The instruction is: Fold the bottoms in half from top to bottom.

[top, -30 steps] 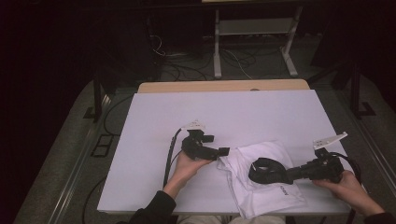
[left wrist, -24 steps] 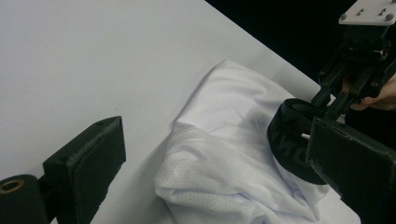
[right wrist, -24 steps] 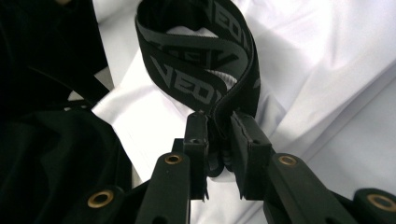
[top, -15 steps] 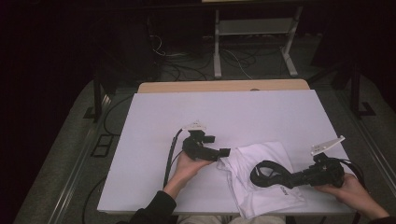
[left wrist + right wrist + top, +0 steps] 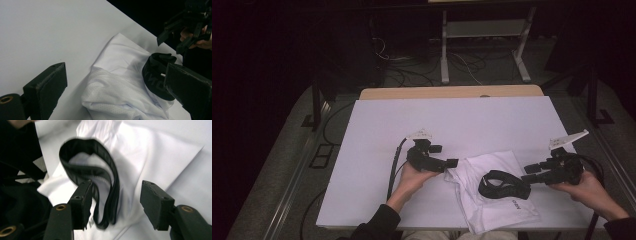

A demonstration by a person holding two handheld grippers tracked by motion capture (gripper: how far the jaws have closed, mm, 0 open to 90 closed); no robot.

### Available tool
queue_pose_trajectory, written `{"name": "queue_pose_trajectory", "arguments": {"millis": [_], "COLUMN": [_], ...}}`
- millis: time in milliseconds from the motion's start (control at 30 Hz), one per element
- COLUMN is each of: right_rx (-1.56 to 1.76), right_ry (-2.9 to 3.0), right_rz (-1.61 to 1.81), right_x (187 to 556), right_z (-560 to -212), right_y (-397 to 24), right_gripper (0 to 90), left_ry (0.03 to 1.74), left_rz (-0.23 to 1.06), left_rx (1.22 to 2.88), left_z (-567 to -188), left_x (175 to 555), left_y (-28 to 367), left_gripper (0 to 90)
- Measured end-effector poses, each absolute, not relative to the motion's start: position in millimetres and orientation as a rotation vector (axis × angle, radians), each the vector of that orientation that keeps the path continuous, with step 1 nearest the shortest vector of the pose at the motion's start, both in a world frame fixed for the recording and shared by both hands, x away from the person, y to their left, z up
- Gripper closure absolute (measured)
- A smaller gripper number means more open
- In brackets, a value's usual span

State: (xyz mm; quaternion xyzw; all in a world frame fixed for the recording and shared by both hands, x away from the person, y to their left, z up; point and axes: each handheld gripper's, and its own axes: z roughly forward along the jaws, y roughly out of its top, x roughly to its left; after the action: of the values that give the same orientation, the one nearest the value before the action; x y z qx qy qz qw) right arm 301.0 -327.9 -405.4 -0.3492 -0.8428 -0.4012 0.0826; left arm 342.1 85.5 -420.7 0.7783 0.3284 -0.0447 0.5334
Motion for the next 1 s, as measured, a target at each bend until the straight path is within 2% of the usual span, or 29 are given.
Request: {"name": "queue_pose_trajectory", "arguments": {"millis": [200, 333, 467, 633, 700, 1000], "right_rx": [-1.046, -1.054, -1.061, -1.078, -1.094, -1.027], "right_ry": [-2.510, -2.522, -2.513, -2.536, -2.540, -2.498], "right_rz": [-1.240, -1.240, -1.245, -1.223, -1.214, -1.103], "right_x": [318, 329, 339, 352, 357, 366], "right_z": [-398, -399, -401, -406, -409, -427], "right_y": [-318, -309, -301, -290, -288, -268], "right_gripper": [44.4, 49.4, 59.3, 78.3, 81.8, 84.7], "left_ry": [0.782, 0.781, 0.776, 0.773, 0.774, 0.772], "left_rz": [-0.109, -0.109, -0.111, -0.113, -0.114, -0.116], "left_rx": [1.854, 1.849, 1.854, 1.853, 1.856, 1.854], "left_z": [-421, -420, -421, -421, -421, -421], "left_x": [342, 342, 342, 342, 342, 342], "left_y": [85, 86, 86, 85, 85, 85], "left_gripper": [4.1, 4.1, 4.1, 4.1, 4.1, 4.1]}}
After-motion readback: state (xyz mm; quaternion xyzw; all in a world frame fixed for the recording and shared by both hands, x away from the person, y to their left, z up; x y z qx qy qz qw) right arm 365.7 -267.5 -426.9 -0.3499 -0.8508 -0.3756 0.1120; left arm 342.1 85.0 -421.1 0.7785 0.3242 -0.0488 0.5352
